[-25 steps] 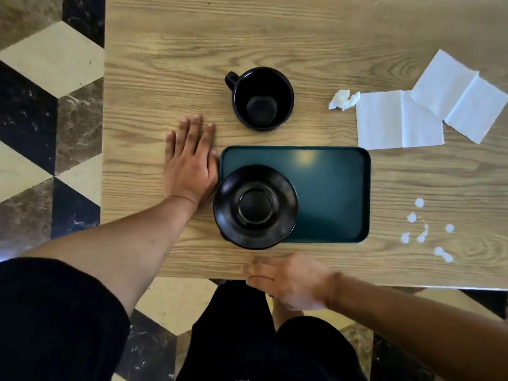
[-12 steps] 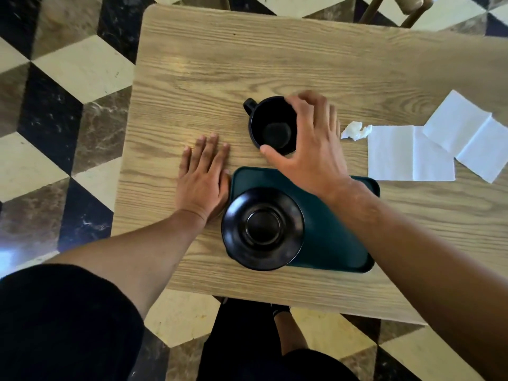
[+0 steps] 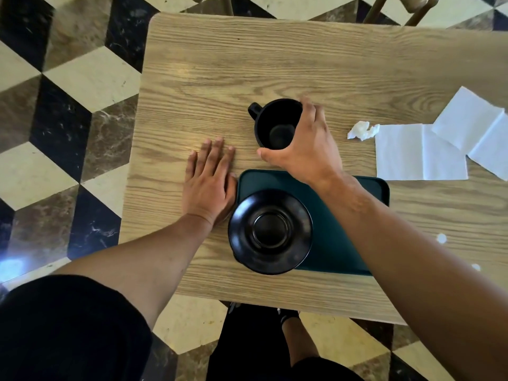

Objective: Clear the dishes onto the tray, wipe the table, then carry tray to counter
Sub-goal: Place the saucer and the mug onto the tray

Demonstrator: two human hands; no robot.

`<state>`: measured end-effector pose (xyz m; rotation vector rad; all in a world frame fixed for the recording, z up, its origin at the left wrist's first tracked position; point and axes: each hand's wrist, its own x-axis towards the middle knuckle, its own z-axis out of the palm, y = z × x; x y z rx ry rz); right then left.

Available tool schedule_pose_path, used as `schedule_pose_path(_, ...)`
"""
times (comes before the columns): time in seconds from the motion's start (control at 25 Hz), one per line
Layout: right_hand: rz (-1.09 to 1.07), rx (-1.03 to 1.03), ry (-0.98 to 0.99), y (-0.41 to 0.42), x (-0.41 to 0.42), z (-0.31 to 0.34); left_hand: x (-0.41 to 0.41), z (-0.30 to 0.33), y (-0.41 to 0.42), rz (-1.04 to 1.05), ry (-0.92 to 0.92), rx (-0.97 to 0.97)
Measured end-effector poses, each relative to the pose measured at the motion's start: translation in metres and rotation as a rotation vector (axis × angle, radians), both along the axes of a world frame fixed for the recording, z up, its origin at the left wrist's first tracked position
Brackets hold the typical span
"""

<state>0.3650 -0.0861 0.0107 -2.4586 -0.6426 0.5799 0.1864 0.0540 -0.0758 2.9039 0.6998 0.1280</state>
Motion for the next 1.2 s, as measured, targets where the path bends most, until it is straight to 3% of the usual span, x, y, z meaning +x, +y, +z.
schedule_pose_path(0.28,-0.132,0.175,-0.003,-0.057,-0.009,0.025,-0.001,-0.003,0.004,-0.009,-0.005,0.008)
schedule_pose_path(0.56,-0.111,0.106,0.057,-0.131,-0.044,0.035,-0.002,-0.003,0.004,-0.012,-0.006,-0.004)
schedule_pose_path(1.2,-0.112,0.041,0.126,-0.129,-0.057,0.023,-0.003,-0.005,0.004,-0.009,-0.025,-0.003)
